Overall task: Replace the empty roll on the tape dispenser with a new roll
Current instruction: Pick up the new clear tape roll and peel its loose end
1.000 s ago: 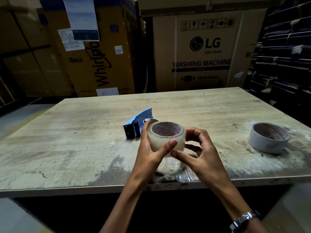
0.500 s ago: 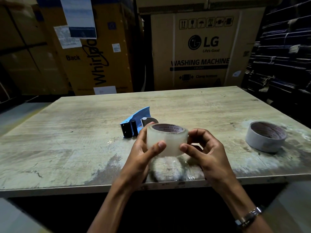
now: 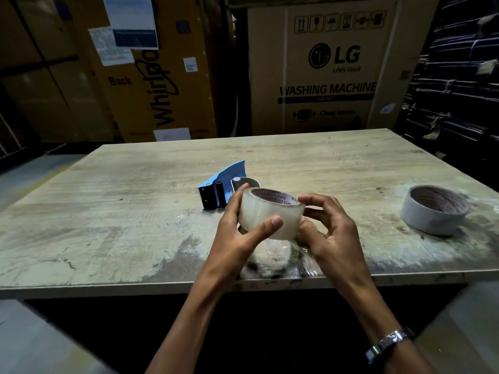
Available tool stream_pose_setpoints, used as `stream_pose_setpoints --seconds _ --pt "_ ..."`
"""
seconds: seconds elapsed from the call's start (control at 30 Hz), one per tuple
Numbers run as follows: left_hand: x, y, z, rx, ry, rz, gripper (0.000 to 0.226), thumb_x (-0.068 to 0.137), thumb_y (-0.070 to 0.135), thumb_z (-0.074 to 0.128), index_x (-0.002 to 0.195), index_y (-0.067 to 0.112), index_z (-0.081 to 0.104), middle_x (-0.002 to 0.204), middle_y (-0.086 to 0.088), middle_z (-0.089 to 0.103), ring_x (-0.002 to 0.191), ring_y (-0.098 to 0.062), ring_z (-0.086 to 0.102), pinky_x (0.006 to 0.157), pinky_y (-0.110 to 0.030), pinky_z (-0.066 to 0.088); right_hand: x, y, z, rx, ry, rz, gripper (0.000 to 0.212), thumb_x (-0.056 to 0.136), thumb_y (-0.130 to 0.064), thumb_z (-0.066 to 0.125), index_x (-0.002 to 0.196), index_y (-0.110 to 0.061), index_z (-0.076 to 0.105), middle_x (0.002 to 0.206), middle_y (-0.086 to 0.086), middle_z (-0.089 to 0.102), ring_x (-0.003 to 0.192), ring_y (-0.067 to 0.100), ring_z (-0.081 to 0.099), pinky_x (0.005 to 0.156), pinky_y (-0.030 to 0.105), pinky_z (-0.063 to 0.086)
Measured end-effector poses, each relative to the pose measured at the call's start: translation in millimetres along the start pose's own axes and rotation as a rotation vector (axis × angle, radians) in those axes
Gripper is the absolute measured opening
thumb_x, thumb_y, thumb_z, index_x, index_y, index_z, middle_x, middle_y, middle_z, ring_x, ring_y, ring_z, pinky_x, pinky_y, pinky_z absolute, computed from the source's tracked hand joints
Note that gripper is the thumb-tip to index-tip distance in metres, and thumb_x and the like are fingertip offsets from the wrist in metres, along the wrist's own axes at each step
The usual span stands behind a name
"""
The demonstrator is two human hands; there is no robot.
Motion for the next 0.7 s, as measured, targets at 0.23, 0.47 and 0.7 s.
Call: stream_pose_setpoints --seconds 0.23,0.47,0.7 --pt "0.0 -3.7 0.3 -0.044 -0.035 -0.019 0.075 0.07 0.037 0.069 0.142 0.025 0.049 0.136 -0.004 0.061 0.122 -0.023 0.061 0.098 -0.041 0.053 -1.7 0.1 13.0 0.009 -0.128 0.009 0.04 0.077 -0.045 0.059 0.112 -0.027 0.068 0.13 -0.001 0.058 0.113 0.013 0.064 0.075 0.014 0.051" --pt "-0.9 1.1 -11.3 -0.013 0.063 0.013 0.044 0.079 0.012 0.054 0.119 0.02 0.069 0.105 -0.004 0.071 0.094 -0.019 0.067 0.074 -0.036 0.06 -1.5 15.0 2.2 0.299 -0.197 0.168 0.039 0.075 -0.035 0.059 0.11 -0.021 0.069 0.11 -0.005 0.07 0.086 0.022 0.062 0.063 0.033 0.042" --pt "-1.7 -0.9 -9.6 -0.095 0.05 -0.043 0.031 0.094 0.002 0.056 0.121 0.011 0.068 0.103 -0.008 0.068 0.083 -0.014 0.068 0.065 -0.029 0.059 1.3 23.0 2.5 0.454 -0.201 0.291 0.045 0.072 -0.034 0.06 0.112 -0.014 0.068 0.125 0.021 0.065 0.109 0.038 0.062 0.09 0.063 0.045"
Point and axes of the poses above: each hand's wrist, its own x-axis towards the middle knuckle, its own z-axis out of the palm, y = z × x, the point moved 10 cm from there along x, towards the middle knuckle
